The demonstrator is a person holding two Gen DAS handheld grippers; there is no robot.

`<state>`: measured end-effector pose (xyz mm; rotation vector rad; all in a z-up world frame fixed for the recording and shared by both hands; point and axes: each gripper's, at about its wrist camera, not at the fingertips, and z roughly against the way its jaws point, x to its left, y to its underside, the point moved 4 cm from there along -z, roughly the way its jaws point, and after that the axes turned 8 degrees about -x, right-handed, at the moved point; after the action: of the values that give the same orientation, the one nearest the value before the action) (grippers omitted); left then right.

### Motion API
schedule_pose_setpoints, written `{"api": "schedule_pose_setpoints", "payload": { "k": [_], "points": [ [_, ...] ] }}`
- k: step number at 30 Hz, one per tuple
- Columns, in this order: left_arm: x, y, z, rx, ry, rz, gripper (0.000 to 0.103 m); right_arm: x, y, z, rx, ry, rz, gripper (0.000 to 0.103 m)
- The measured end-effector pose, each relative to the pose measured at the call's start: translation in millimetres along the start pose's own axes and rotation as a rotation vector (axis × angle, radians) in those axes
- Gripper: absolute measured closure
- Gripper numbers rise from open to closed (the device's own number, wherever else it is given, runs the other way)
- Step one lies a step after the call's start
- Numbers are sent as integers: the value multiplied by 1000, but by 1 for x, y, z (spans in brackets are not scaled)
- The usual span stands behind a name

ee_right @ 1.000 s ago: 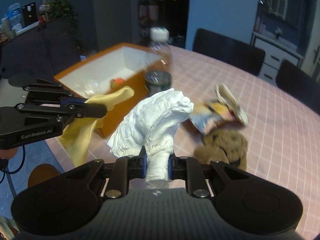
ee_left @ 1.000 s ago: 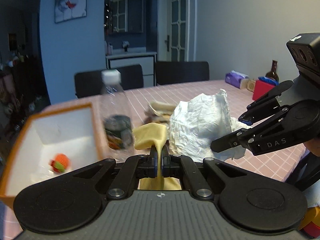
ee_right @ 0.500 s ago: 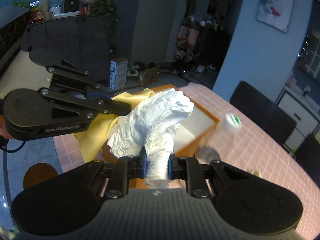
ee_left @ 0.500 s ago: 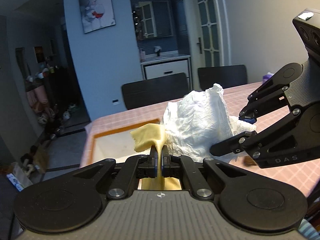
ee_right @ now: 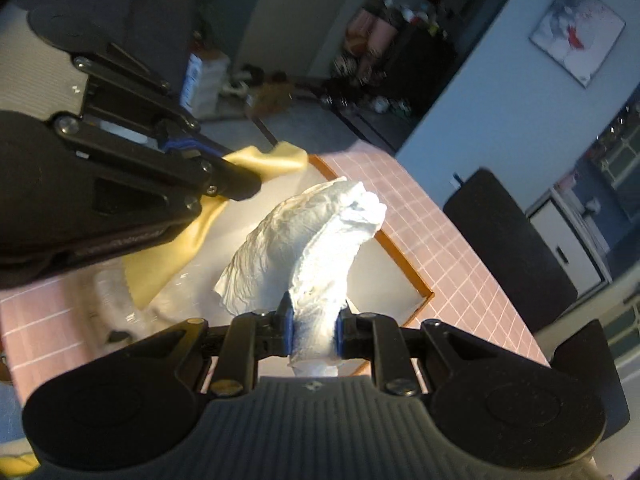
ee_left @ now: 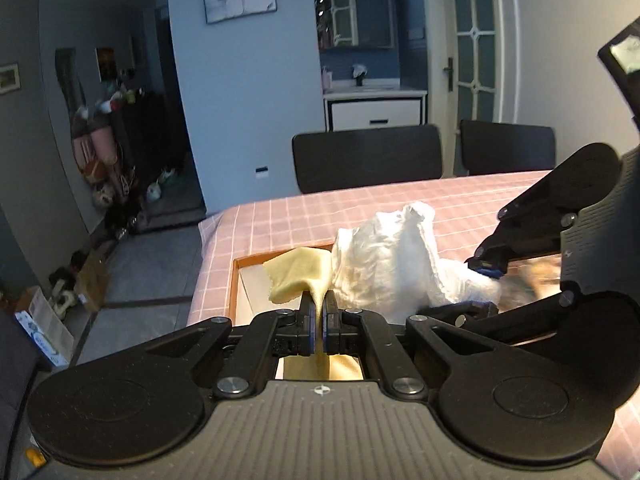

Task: Organize soft objects
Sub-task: 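Carry yellow cloth and white tissue over the orange box, then open both tools to drop the cloth and tissue into the box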

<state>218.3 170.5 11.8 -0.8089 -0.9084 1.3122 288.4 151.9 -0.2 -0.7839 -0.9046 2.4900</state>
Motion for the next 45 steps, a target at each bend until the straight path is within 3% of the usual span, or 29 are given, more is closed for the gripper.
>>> {"api": "schedule_pose_setpoints", "payload": {
  "k": [7, 15, 19, 23, 26, 28, 30, 32, 34, 38, 45],
  "points": [
    [22, 19, -49, 60, -19, 3, 100, 5, 0, -52, 100, 47, -8, 86],
    [31, 28, -73, 184, -59, -18, 100, 3, 5, -90, 172, 92, -19, 85],
    [34, 33, -79, 225, -68, -7, 96, 0, 10, -97, 190, 87, -50, 80],
    [33, 36, -83, 273, -85, -10, 93, -5, 10, -100, 185, 97, -60, 68],
    [33, 36, -79, 287, -90, -14, 78, -8, 8, -97, 181, 77, -81, 65],
    [33, 36, -79, 289, -106, -20, 59, -9, 6, -91, 171, 77, -77, 61],
    [33, 34, -75, 285, -110, -18, 59, -9, 5, -84, 157, 89, -66, 51],
    [34, 30, -69, 273, -102, -5, 54, -10, 4, -77, 139, 91, -61, 48],
    [33, 25, -63, 255, -93, 9, 41, -11, 1, -70, 131, 92, -56, 45],
    [27, 18, -49, 228, -96, -15, 33, -9, -5, -51, 95, 106, -35, 32],
    [18, 5, -16, 141, -73, 21, 28, -2, -7, -1, 9, 88, 9, 29]
  ]
}}
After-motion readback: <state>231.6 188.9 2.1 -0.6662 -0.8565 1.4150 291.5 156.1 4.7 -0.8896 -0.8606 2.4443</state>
